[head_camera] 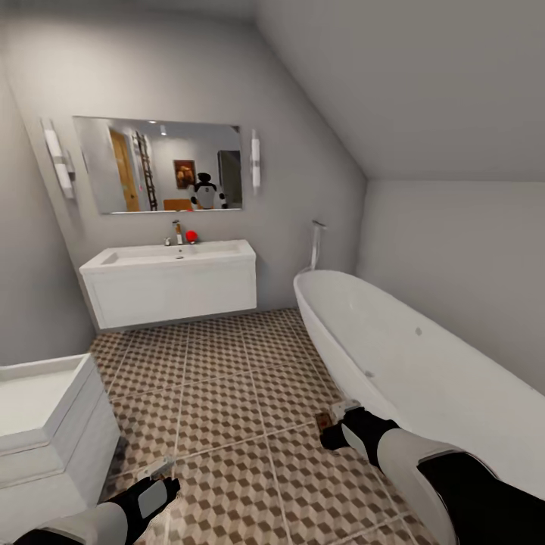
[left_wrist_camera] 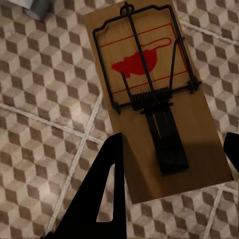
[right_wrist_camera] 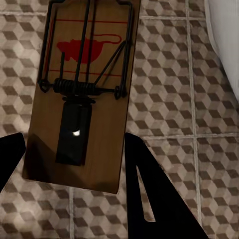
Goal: Take the four mousetraps from the cabinet in the bathroom and place them on the bathroom floor. Make sure all four end up on the same floor surface, and ensure that at least two of them are either under or directly next to the same bathroom sink.
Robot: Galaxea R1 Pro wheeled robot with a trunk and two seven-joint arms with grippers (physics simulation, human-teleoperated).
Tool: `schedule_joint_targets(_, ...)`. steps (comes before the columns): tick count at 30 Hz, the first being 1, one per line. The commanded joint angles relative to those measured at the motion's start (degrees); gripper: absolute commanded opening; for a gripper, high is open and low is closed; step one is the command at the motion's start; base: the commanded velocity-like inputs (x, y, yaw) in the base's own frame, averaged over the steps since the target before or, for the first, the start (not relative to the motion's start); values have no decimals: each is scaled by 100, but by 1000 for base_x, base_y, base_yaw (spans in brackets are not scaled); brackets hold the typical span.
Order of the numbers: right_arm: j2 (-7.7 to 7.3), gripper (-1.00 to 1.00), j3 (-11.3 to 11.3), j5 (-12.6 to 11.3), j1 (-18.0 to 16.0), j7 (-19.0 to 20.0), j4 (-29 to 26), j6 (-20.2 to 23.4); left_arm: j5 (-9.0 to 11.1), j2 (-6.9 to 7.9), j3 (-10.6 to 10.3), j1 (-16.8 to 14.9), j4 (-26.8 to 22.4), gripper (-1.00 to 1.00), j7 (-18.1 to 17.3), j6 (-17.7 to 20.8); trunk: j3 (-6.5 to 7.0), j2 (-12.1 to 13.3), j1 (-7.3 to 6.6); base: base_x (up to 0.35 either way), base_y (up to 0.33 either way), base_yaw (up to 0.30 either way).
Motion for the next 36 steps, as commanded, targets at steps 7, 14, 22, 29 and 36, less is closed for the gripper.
schedule_joint_targets(7,1,-100,31,21,-8,18,10,9,19,1,-49,-3,-6,-100,31,33,-6,-3,3,321,0,300)
schedule_joint_targets(14,1,-100,31,21,-8,23,10,9,25,-7,-51,-3,-6,-100,31,33,-6,-3,3,321,0,241)
schedule_joint_targets(22,-3,-100,31,24,-8,26,10,9,27,-8,-51,-3,-6,-100,31,33,-6,-3,3,321,0,67)
schedule_joint_targets(29,-6,-100,31,29,-8,26,10,9,26,-11,-56,-3,-12,-100,31,38,-6,-3,3,321,0,236)
schedule_joint_targets(36,-11,-100,27,30,-8,26,10,9,19,-23,-58,-3,-14,-100,26,41,-6,-3,3,321,0,268)
